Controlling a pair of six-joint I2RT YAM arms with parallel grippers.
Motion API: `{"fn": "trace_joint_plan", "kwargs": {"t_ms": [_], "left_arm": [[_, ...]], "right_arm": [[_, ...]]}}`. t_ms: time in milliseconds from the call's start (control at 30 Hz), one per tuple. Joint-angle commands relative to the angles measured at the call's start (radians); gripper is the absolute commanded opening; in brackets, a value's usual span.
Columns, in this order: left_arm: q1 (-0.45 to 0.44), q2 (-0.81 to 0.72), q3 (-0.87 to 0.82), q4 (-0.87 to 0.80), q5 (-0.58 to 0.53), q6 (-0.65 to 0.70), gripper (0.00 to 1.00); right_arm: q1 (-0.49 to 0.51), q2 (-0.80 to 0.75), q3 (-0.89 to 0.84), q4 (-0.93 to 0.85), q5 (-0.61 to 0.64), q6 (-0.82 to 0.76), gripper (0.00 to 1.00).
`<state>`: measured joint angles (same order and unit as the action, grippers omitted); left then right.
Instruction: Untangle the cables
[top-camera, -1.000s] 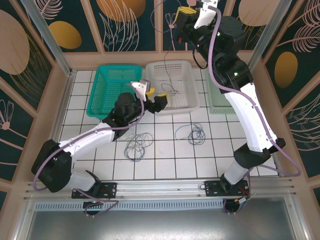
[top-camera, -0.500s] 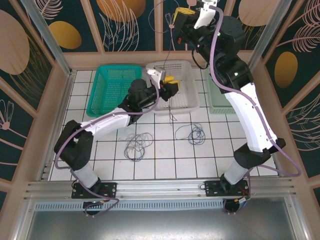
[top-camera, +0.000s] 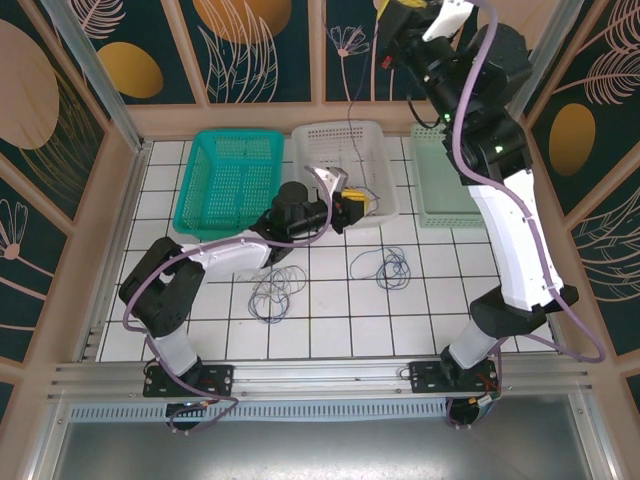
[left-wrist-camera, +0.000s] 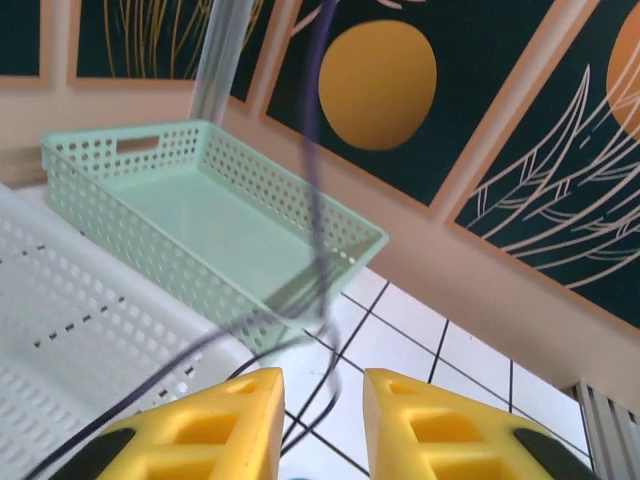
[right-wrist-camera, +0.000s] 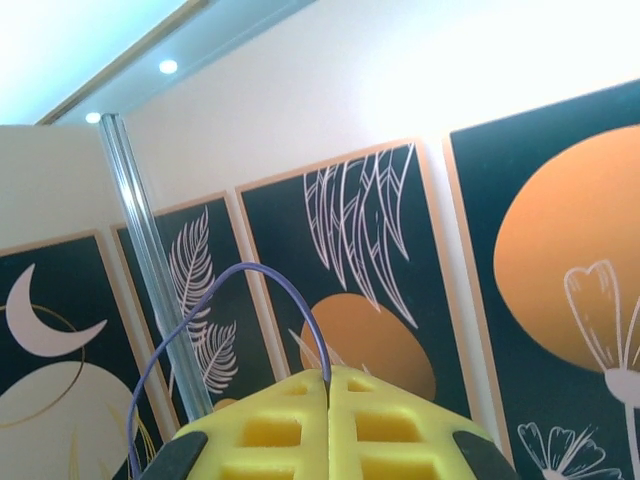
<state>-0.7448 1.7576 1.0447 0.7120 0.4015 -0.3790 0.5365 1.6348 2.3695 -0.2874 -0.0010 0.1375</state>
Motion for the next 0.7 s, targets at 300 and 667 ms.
{"fn": "trace_joint_plan", "kwargs": {"t_ms": [300,667], "left_arm": [[-0.040,-0.037,-0.066,-0.039,-0.030,0.015,0.22],[-0.041,-0.160,-0.045,-0.114,-0.236,0.158,0.52]], "right_arm": [[-0.053,-0.028,0.094,0.022,-0.002,0.045,0.00],[-0.053,-0.038,0.086,0.004,-0.038,0.065,0.00]]}}
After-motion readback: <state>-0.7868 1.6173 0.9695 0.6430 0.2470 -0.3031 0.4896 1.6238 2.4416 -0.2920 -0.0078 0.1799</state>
